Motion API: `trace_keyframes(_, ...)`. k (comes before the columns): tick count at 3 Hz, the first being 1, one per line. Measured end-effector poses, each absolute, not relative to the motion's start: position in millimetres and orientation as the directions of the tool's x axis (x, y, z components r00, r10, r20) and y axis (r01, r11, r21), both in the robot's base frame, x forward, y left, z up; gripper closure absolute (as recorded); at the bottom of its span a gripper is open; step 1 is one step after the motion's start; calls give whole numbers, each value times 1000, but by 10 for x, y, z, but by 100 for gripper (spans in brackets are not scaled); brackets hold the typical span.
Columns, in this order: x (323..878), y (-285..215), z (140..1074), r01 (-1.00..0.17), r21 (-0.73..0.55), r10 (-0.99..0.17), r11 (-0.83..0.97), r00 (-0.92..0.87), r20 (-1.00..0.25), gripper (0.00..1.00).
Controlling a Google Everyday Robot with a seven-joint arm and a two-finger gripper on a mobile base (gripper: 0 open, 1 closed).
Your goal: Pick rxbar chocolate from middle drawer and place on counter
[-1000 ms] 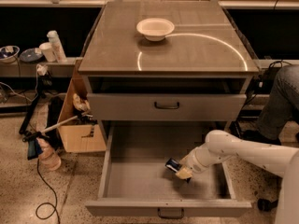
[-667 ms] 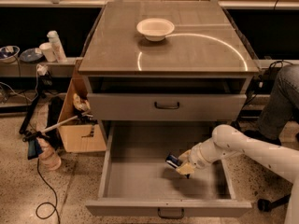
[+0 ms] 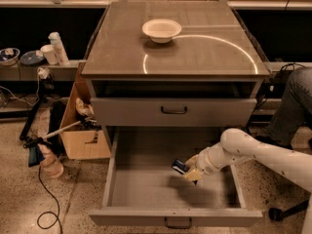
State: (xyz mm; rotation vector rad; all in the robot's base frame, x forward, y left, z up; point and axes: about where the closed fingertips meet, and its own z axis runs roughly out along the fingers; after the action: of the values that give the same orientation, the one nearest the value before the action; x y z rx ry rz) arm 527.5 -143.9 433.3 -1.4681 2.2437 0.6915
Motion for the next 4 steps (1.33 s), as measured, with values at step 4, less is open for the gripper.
trace_keyframes(4,5368,-1322,5171,-944,89,-727,318,-303,-616,100)
